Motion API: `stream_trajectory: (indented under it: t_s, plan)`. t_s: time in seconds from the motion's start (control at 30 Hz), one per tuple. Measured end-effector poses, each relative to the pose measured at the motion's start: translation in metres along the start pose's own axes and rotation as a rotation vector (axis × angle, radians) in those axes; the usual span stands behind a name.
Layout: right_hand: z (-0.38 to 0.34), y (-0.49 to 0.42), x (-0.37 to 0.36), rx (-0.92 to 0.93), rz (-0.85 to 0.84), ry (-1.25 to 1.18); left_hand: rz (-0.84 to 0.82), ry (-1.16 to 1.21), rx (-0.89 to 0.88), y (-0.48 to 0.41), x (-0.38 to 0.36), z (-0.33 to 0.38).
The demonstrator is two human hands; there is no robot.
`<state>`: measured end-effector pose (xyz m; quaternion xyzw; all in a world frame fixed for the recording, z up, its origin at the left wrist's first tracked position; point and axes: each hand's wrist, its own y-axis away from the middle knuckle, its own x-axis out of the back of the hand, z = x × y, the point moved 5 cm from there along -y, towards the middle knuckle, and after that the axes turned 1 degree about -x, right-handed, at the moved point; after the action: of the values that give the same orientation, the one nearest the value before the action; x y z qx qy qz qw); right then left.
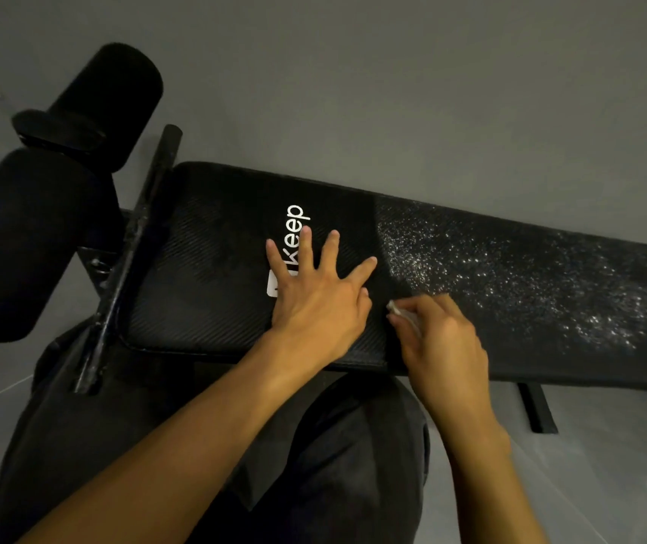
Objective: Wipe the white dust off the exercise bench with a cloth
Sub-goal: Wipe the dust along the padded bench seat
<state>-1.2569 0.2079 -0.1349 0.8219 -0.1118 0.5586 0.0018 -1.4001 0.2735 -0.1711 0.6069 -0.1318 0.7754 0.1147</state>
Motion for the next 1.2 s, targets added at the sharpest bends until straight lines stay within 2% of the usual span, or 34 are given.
stream_trajectory:
  t_s: [0.1, 0.23, 0.4, 0.63, 0.83, 1.03, 1.2]
  plan:
    - [0.001, -0.029, -0.004, -0.025, 0.016, 0.061, -0.053, 0.019, 0.021, -0.011, 0.003, 0.006]
    - [-0.011, -0.052, -0.008, -0.007, 0.030, 0.078, -0.023, -0.002, 0.038, -0.013, 0.000, 0.007]
    - [-0.004, -0.016, -0.003, 0.052, -0.032, 0.029, 0.005, -0.022, 0.033, -0.011, -0.005, 0.007]
    - [-0.011, -0.072, -0.007, -0.010, 0.001, 0.030, 0.017, -0.012, 0.041, -0.010, -0.003, 0.009]
    - [-0.003, -0.036, -0.003, 0.038, 0.018, -0.053, 0.028, 0.012, 0.057, -0.011, -0.002, 0.010]
    - [-0.020, -0.085, -0.013, 0.017, 0.031, 0.114, 0.026, 0.005, 0.063, -0.011, -0.001, 0.011]
    - [-0.015, -0.054, -0.010, 0.063, -0.001, -0.071, 0.037, 0.013, 0.070, -0.012, -0.001, 0.011]
